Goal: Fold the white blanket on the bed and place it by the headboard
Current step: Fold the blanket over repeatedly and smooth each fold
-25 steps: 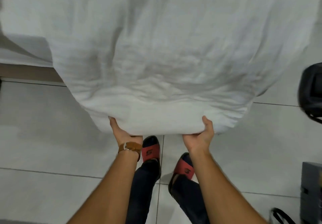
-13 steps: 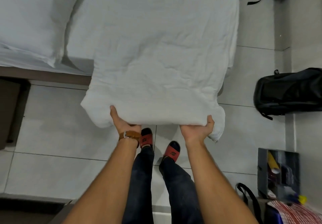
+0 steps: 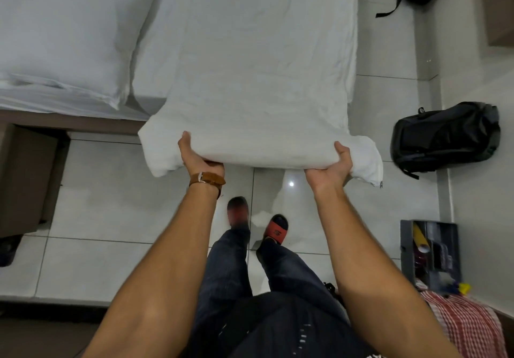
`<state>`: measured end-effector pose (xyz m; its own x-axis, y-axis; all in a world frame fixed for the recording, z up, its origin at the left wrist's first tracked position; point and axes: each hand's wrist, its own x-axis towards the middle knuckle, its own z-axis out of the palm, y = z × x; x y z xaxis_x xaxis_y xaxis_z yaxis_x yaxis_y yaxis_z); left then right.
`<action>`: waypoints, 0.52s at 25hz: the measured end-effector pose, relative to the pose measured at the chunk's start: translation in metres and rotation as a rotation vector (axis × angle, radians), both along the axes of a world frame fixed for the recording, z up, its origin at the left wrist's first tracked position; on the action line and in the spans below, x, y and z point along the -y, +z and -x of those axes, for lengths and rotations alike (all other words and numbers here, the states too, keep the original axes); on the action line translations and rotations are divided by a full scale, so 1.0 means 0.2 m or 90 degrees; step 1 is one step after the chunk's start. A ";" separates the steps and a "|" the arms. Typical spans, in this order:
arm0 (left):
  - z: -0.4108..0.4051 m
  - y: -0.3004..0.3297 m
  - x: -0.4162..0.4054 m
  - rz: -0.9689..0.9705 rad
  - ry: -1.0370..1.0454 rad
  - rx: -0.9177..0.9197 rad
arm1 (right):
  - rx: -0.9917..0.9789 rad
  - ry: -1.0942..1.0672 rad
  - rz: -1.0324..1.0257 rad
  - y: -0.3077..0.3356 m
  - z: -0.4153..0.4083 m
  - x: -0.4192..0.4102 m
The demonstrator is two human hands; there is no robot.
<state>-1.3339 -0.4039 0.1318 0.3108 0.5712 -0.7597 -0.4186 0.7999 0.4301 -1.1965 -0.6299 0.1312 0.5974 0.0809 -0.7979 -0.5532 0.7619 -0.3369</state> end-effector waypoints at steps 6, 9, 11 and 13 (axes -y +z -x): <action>-0.14 0.18 -0.22 -0.062 -0.070 0.005 | 0.072 -0.001 0.083 0.10 -0.16 -0.13; -0.27 0.24 -0.38 -0.084 -0.072 -0.003 | 0.113 -0.006 0.147 0.15 -0.30 -0.24; -0.38 0.26 -0.49 -0.092 -0.076 -0.017 | 0.135 0.008 0.178 0.21 -0.42 -0.34; -0.50 0.27 -0.61 -0.091 -0.068 -0.023 | 0.148 0.037 0.213 0.28 -0.56 -0.46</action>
